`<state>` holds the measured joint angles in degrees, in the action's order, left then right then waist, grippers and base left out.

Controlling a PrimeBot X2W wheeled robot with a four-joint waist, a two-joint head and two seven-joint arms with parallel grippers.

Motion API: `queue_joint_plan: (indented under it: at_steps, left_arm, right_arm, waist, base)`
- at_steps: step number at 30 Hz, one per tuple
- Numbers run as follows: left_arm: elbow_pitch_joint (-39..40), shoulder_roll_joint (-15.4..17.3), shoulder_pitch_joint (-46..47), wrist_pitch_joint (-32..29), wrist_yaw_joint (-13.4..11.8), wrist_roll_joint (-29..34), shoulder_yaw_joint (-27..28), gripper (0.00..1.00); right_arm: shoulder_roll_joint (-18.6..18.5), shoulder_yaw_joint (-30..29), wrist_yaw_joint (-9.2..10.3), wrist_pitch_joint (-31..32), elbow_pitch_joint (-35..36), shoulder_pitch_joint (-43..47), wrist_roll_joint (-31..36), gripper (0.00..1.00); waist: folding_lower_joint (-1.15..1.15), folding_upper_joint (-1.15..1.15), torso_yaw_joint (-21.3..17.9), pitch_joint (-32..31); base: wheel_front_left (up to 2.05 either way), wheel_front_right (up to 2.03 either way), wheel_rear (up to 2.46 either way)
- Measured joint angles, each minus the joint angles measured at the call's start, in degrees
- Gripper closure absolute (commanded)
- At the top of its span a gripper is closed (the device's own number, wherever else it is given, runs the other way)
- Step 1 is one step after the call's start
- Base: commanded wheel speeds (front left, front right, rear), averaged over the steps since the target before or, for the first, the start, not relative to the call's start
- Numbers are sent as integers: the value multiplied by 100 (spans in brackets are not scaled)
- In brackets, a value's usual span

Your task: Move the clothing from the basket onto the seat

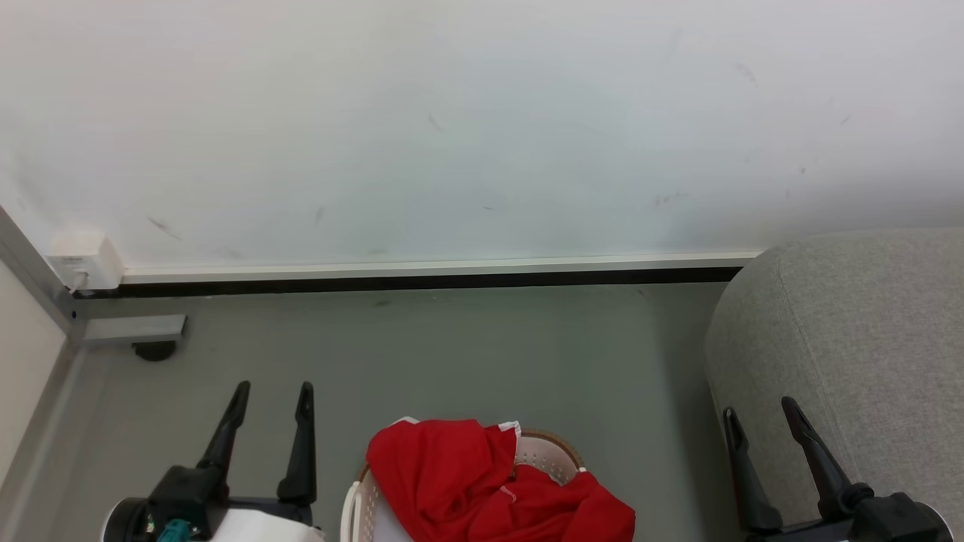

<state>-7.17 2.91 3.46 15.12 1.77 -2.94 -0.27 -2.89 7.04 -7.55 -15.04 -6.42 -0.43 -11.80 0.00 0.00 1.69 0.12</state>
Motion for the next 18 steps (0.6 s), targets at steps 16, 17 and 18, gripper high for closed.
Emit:
queue_joint_plan:
  at_steps: [16,17,18]
  left_arm:
    - [-163,-10,68,1,123,-227,19,0]
    - [-187,-10,98,1,132,-229,18,0]
    - [-222,-10,133,1,158,-232,13,0]
  right_arm:
    - [2,-24,0,-1,30,-22,-98,0]
    - [3,-26,0,-1,45,-36,-98,0]
    - [3,-37,0,-1,60,-58,-100,0]
  waist:
    - [0,0,-216,190]
    - [0,0,-250,231]
    - [0,0,-285,279]
  base:
    - [0,0,0]
    - [0,0,0]
    - [0,0,0]
